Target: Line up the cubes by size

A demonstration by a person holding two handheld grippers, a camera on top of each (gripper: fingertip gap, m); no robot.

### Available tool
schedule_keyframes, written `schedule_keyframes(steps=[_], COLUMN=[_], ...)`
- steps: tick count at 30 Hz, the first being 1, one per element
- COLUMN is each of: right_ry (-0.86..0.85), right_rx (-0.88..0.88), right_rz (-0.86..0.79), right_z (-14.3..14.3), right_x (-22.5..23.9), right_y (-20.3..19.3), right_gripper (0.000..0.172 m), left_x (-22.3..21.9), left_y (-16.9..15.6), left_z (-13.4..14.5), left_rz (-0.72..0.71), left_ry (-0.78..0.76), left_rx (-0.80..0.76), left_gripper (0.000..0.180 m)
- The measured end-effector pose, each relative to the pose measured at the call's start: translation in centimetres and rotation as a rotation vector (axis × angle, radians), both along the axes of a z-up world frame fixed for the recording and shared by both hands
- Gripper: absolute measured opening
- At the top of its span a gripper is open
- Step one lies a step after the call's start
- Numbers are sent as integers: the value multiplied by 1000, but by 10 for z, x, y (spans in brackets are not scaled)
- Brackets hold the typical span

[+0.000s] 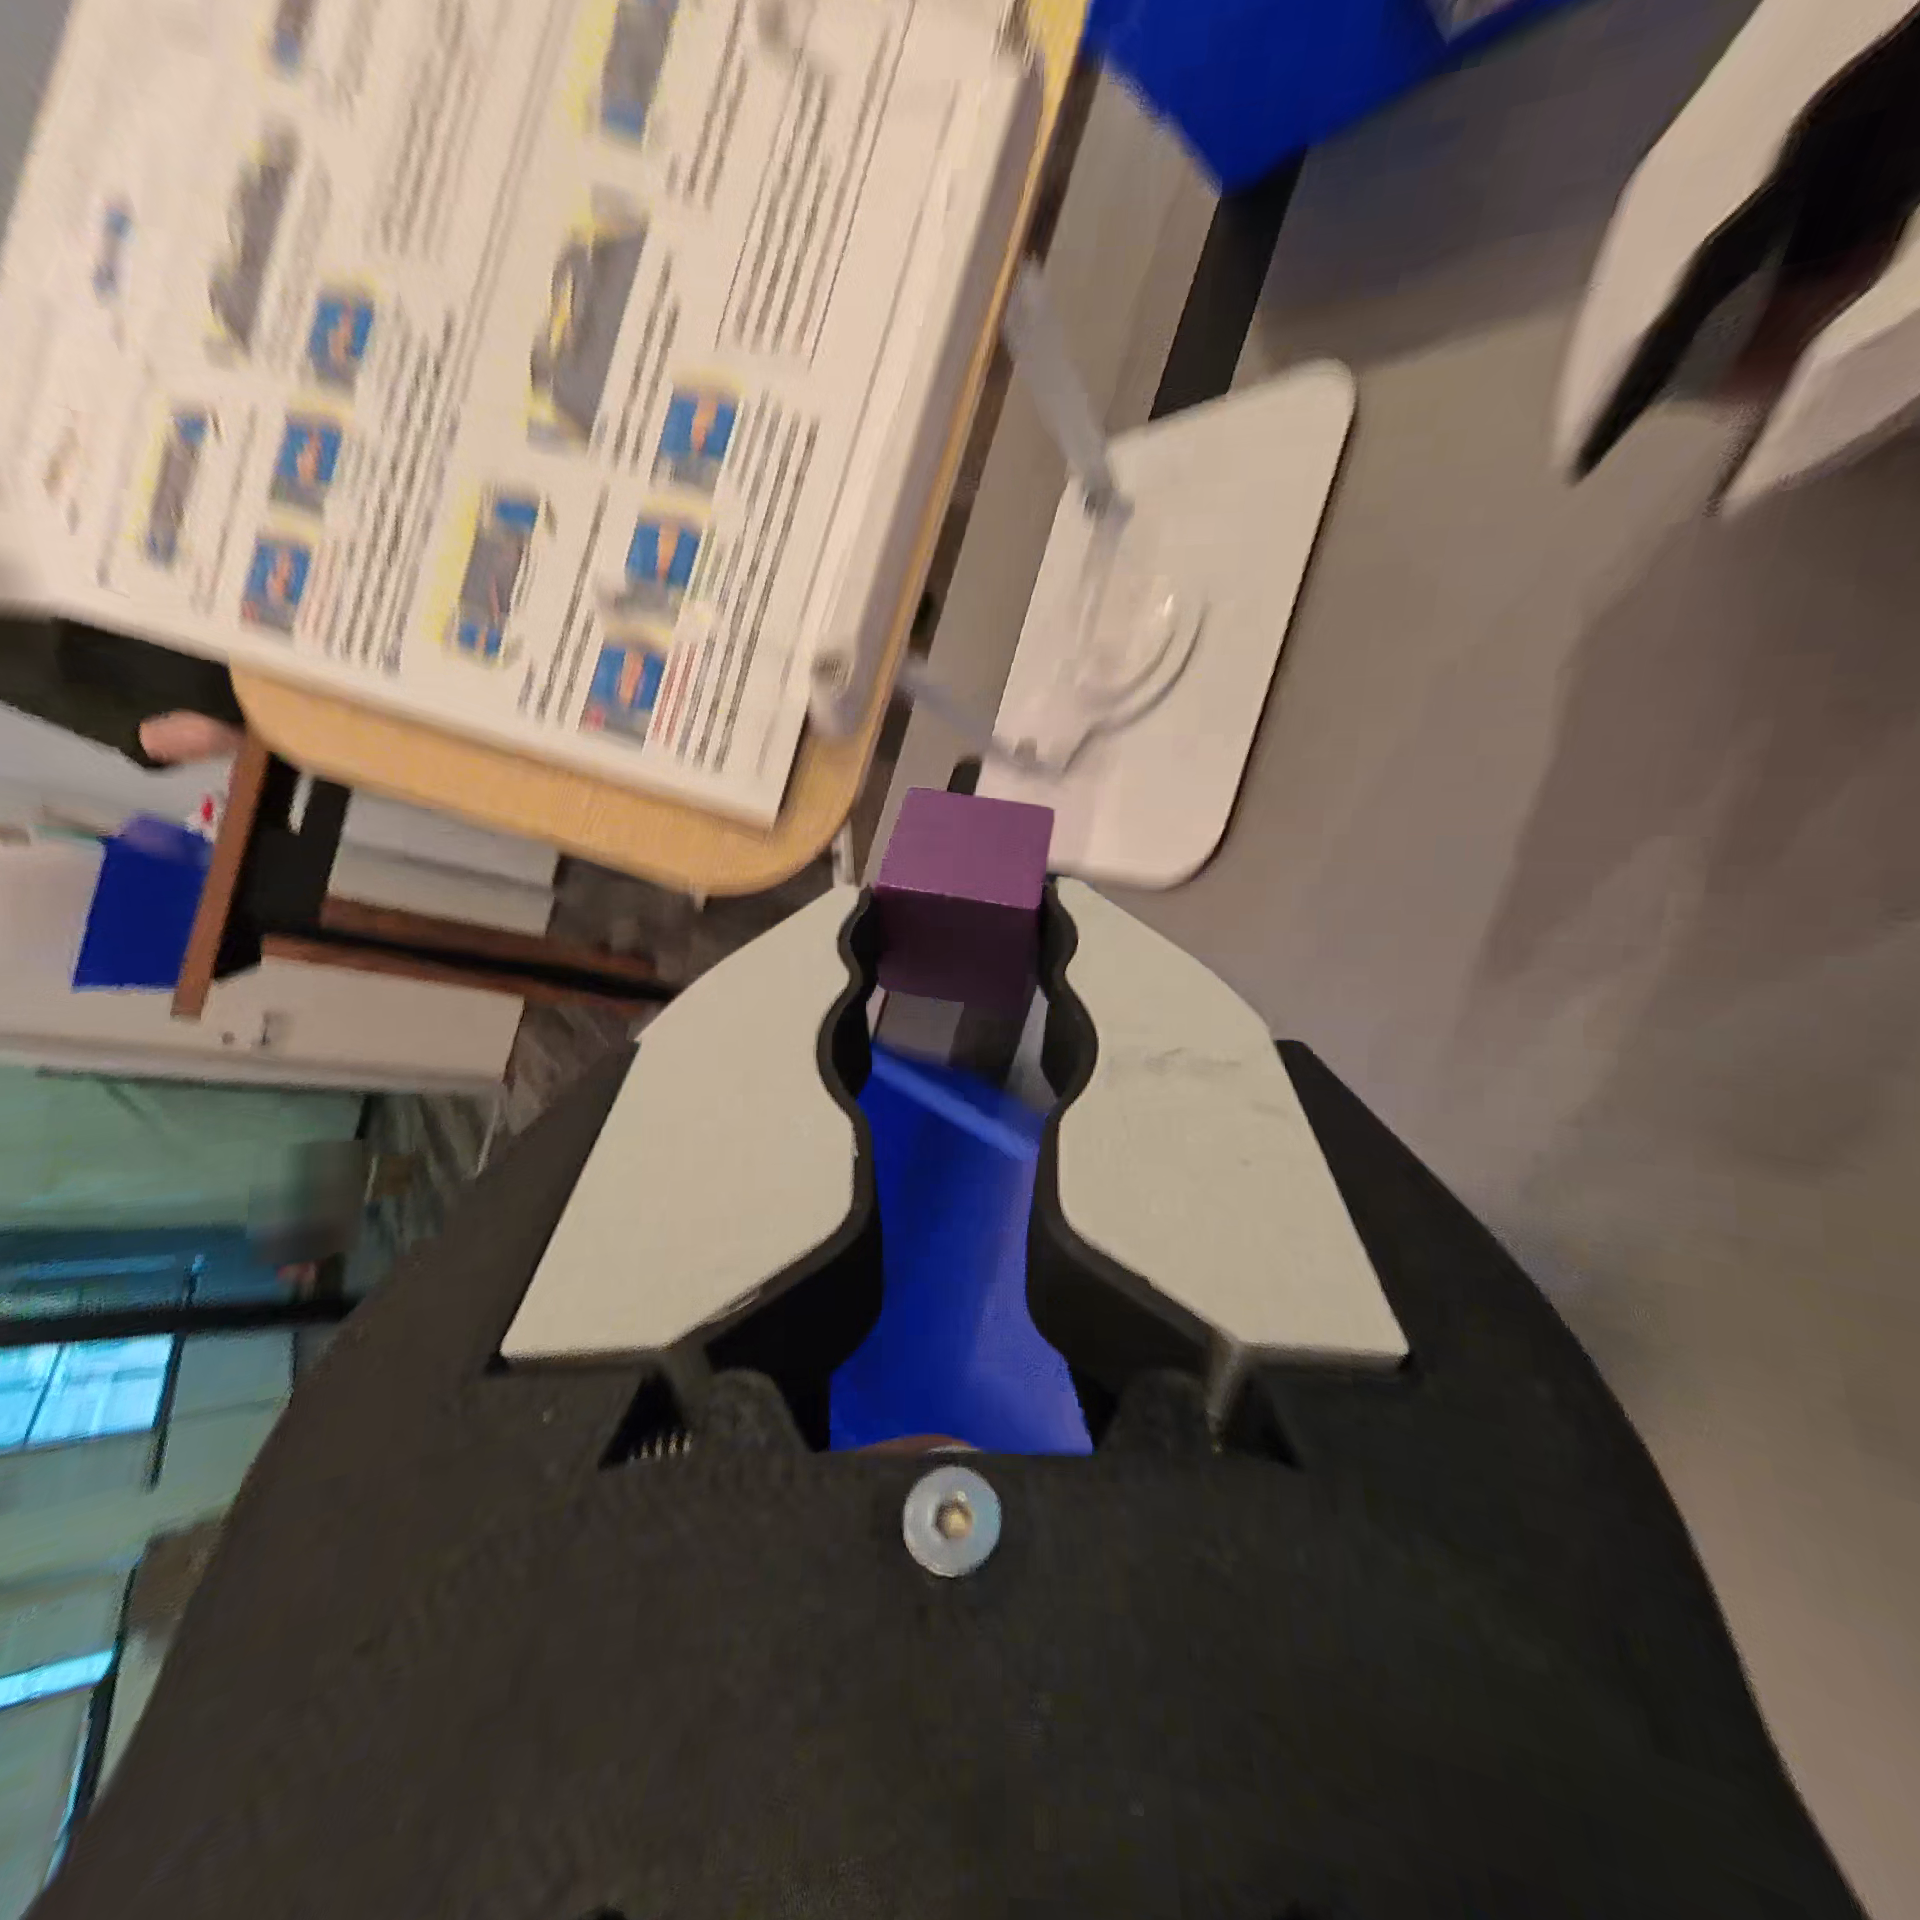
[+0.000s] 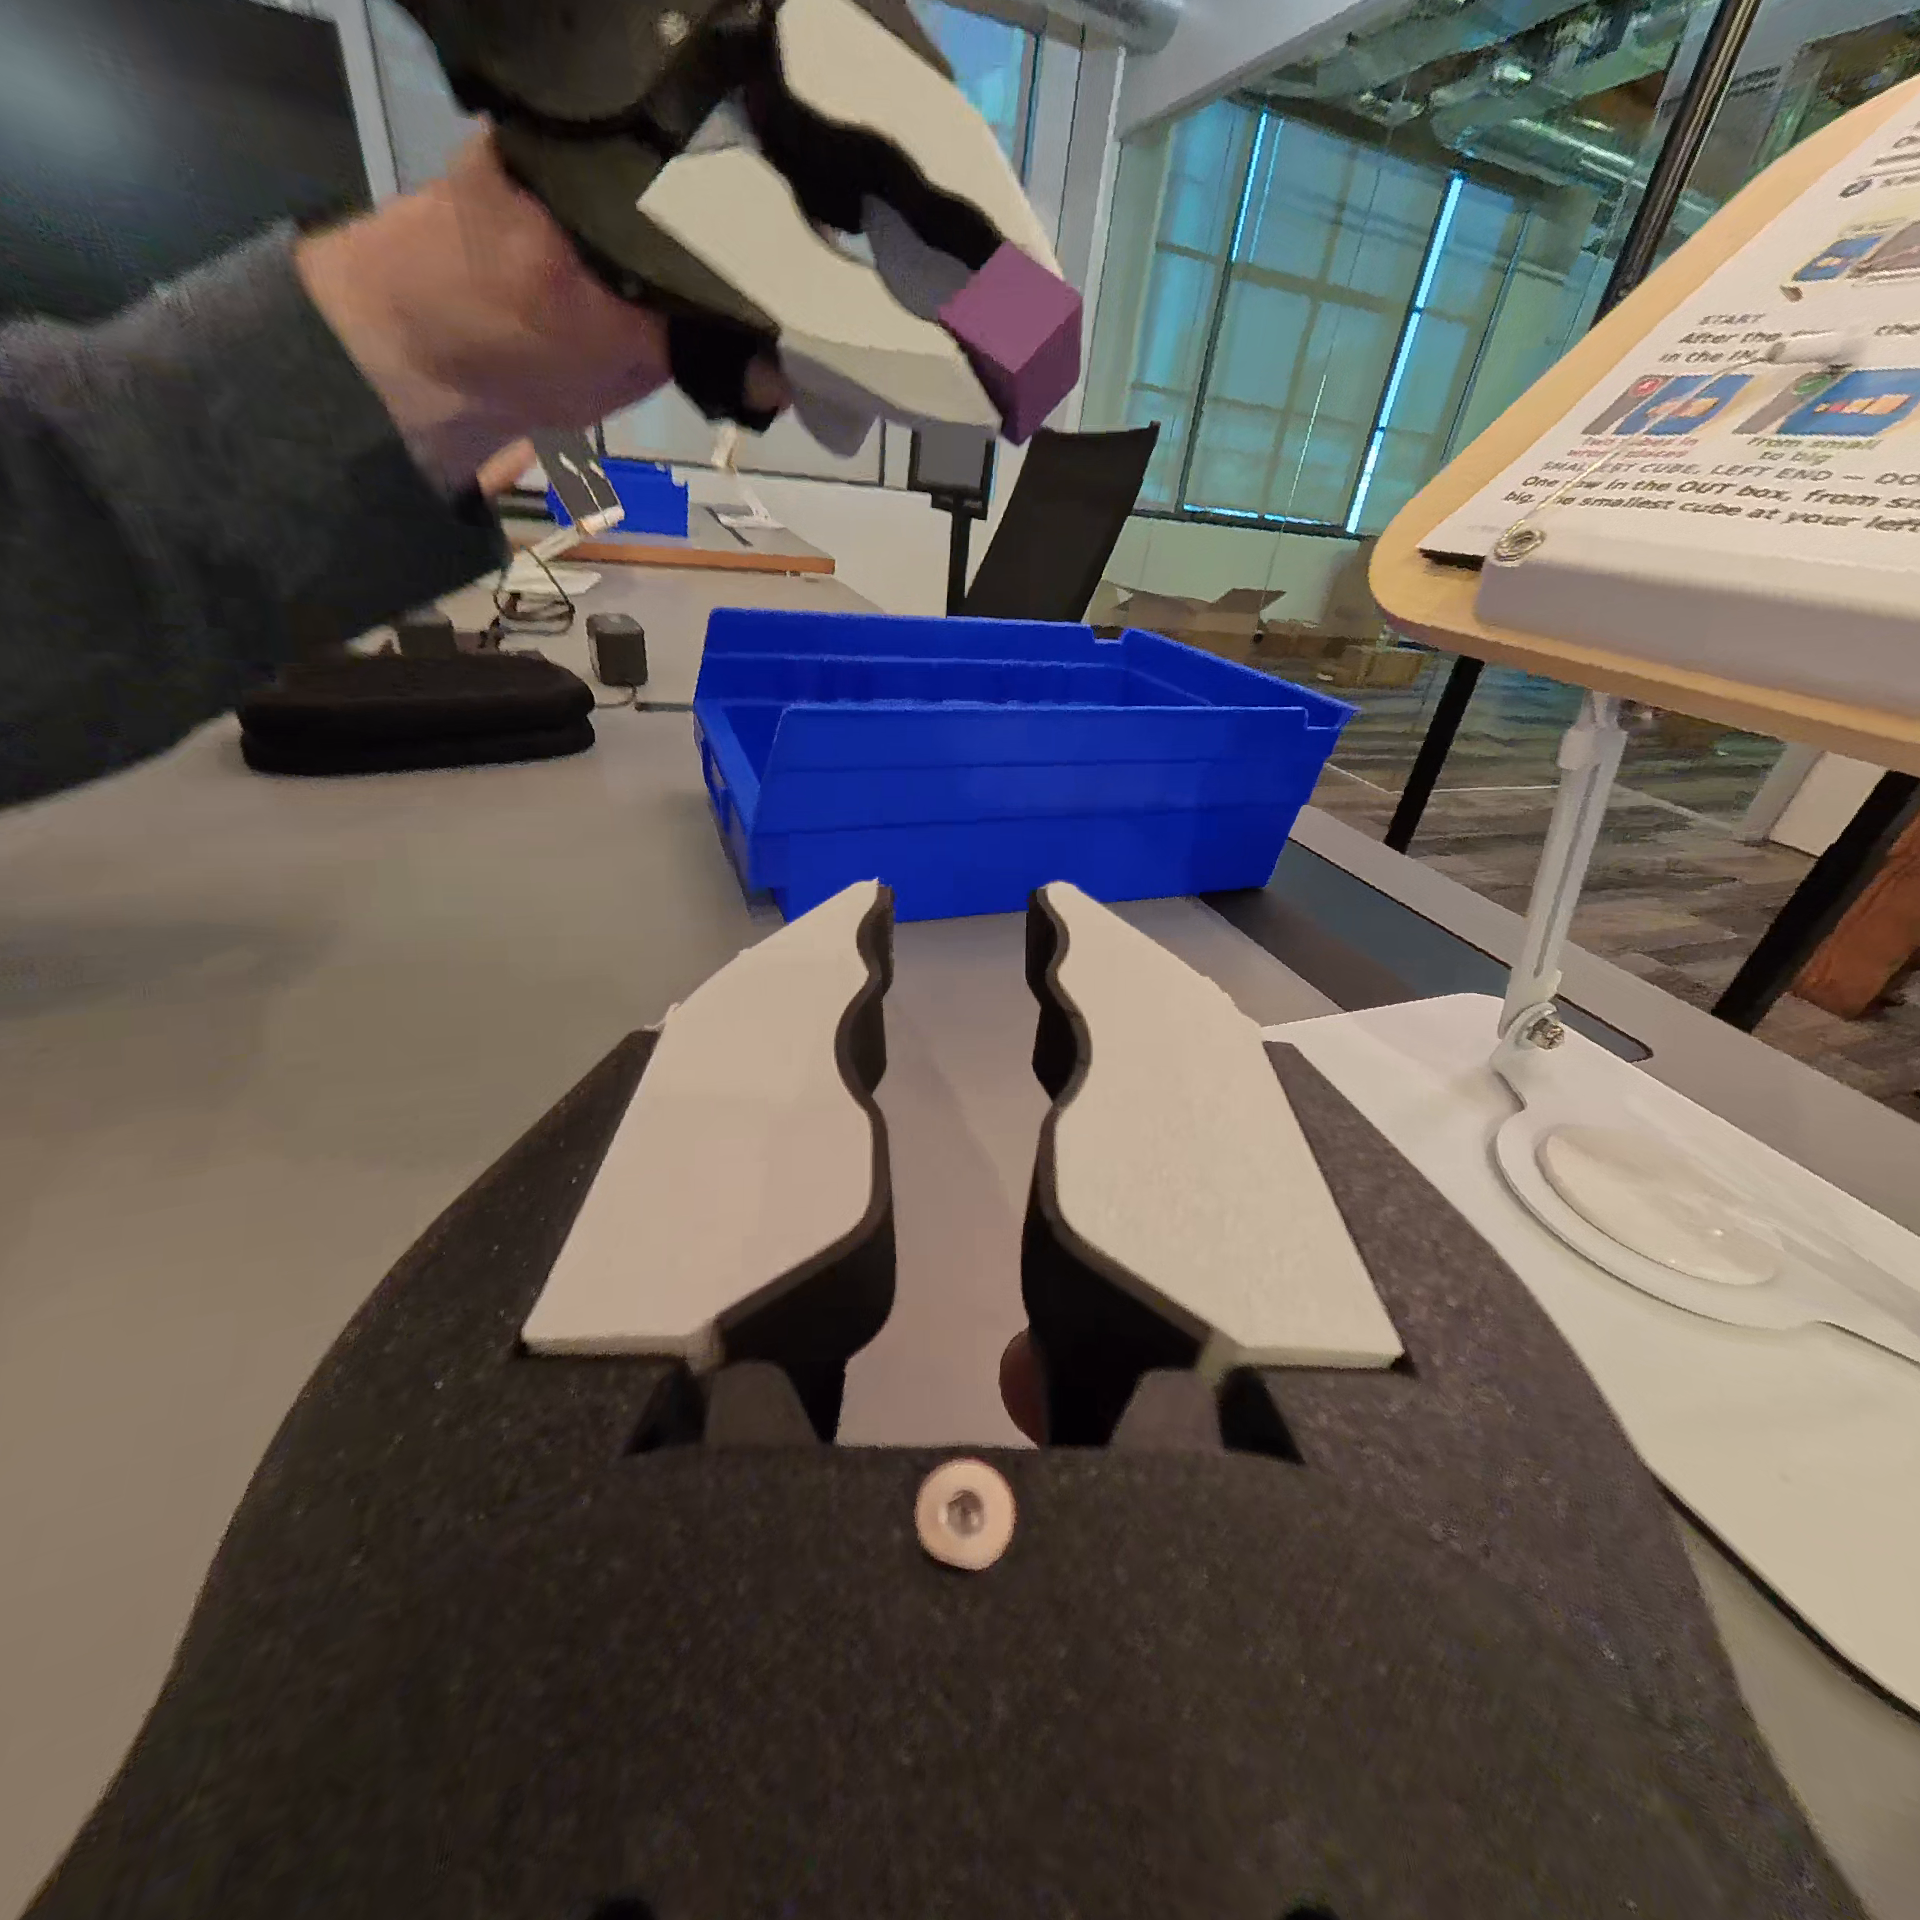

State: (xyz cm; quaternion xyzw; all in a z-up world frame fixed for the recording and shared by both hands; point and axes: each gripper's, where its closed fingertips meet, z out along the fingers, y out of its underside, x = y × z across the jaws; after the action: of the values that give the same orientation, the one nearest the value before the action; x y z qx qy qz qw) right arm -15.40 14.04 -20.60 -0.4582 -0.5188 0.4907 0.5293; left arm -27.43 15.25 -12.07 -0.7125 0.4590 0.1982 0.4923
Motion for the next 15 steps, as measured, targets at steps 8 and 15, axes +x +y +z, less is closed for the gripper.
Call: schedule_keyframes(steps=[8,15], right_ry=[172,300], right_rx=[-292,-497], right_rz=[116,297], right_z=[20,34], right_x=[19,33], right_y=[19,22], right_gripper=[31,34], left_x=[103,140], left_y=[13,12], left_z=[-13,-27], left_rz=[-261,-388], left_ry=[-55,-62], left_rx=[96,79], left_gripper=[28,28])
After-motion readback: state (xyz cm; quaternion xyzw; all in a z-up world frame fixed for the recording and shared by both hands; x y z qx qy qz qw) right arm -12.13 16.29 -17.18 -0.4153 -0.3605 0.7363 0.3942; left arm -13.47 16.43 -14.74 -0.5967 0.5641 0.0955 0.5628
